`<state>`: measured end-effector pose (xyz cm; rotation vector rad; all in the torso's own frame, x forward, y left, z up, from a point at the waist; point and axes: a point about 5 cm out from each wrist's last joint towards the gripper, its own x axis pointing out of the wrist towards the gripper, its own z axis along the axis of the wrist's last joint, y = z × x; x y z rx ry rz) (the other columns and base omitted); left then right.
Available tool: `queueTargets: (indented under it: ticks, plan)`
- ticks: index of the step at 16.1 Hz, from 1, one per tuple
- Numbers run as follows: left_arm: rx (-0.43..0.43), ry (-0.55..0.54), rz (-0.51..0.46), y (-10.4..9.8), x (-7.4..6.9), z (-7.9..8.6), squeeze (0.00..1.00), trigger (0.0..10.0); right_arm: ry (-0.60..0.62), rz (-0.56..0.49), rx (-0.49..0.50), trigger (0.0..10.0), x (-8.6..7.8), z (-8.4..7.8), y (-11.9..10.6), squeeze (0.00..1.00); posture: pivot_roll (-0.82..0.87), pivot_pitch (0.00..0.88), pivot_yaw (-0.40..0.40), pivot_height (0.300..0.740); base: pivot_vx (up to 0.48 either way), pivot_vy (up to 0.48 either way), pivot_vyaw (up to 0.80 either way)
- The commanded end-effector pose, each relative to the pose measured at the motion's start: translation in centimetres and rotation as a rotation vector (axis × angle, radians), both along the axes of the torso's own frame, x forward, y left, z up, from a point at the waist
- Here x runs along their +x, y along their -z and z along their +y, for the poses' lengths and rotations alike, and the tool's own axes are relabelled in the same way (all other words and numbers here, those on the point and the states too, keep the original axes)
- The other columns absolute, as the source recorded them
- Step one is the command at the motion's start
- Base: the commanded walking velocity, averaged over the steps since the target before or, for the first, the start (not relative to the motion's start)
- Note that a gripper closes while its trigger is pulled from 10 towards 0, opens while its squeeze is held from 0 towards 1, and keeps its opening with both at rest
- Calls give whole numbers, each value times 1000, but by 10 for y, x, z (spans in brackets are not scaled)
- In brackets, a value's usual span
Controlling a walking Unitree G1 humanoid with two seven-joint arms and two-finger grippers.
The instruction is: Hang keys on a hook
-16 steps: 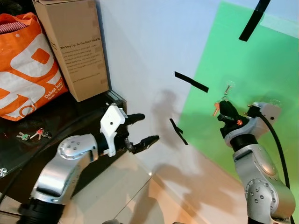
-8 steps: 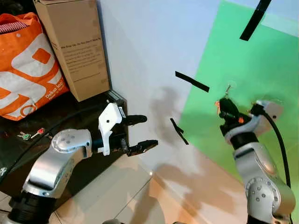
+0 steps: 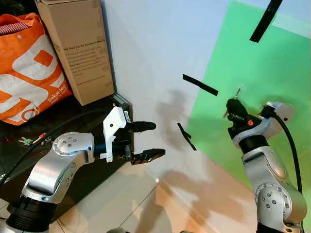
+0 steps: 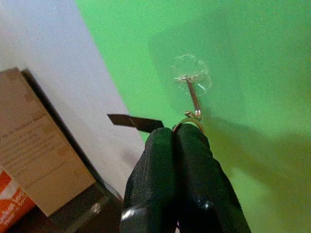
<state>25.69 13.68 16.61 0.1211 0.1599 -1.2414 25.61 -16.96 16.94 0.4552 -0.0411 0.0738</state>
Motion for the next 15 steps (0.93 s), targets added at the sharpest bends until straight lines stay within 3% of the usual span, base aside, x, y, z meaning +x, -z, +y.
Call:
queueTargets:
  ticks: [1, 7, 15]
  plan:
    - [11, 21, -19, -5, 1, -2, 0, 10000, -18, 15, -20, 10000, -2, 1, 2, 0, -20, 0, -40, 740, 0, 0, 0]
    - [17, 25, -21, -3, 1, -3, 0, 10000, -33, 39, -35, 10000, -5, 1, 8, 0, -21, 0, -38, 740, 0, 0, 0]
    - [18, 24, -31, -3, 2, -4, 0, 10000, -49, -70, 34, 10000, -4, -1, -7, 0, -18, 0, -42, 740, 0, 0, 0]
